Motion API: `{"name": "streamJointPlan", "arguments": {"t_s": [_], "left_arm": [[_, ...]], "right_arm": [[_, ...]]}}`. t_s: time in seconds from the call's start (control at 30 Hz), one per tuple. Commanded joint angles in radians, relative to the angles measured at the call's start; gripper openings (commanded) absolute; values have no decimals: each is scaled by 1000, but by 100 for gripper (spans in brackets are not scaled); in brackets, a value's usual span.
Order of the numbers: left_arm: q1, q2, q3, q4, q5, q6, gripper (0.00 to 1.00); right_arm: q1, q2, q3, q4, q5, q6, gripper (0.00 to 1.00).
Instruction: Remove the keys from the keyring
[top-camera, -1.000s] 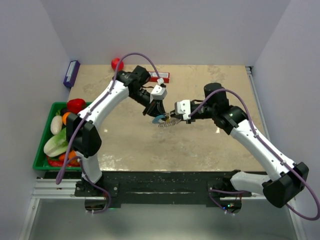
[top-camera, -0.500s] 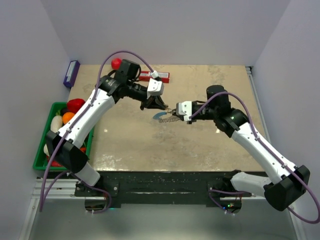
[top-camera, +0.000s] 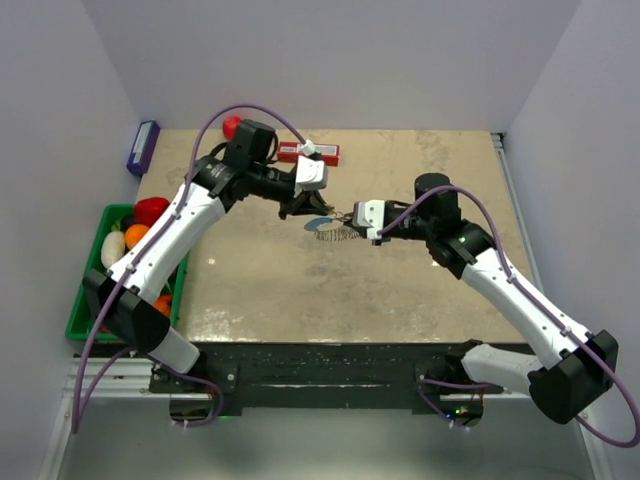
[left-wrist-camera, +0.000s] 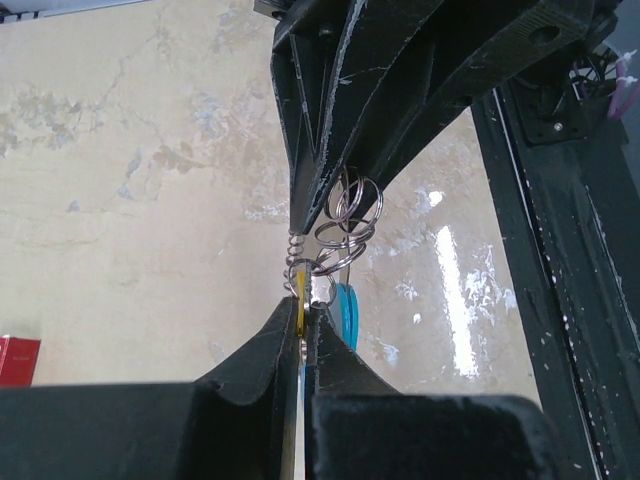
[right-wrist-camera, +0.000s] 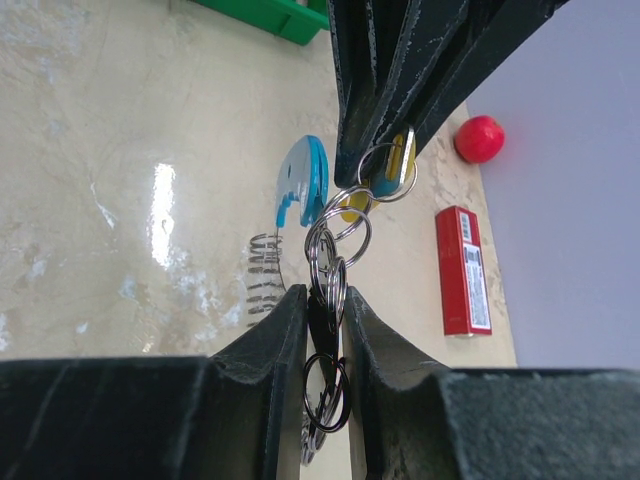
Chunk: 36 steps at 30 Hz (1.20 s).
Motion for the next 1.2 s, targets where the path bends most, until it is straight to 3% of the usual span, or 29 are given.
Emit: {"name": "streamJointPlan", "arguments": {"t_s": [0.0, 0.13, 0.33, 0.43, 0.6, 0.77, 1.03, 1.17], "left_arm": [[12, -72, 11, 108, -60, -31, 0], [12, -82, 9, 116, -73, -41, 0], [11, -96, 9, 113, -96, -44, 0], [11, -101, 11, 104, -101, -40, 0], [11, -105, 8, 98, -106, -46, 0], [9, -124, -9, 104, -109, -44, 0], [9, -118, -26, 127, -146, -74, 0], [9, -116, -28, 139, -155, -90, 0]], "right_arm": [[-7, -3, -18, -29, 12, 27, 15], [-7, 6, -7, -44, 15, 34, 44], [-7, 8, 14, -72, 20, 38, 71], [-9, 0, 27, -74, 15, 57, 76], [-13, -24, 102, -74, 0, 138, 77], [-13, -26, 116, 29, 27, 256, 70], [-7, -37, 73, 133, 185, 247, 57], [-7, -47, 99, 85, 112, 242, 53]]}}
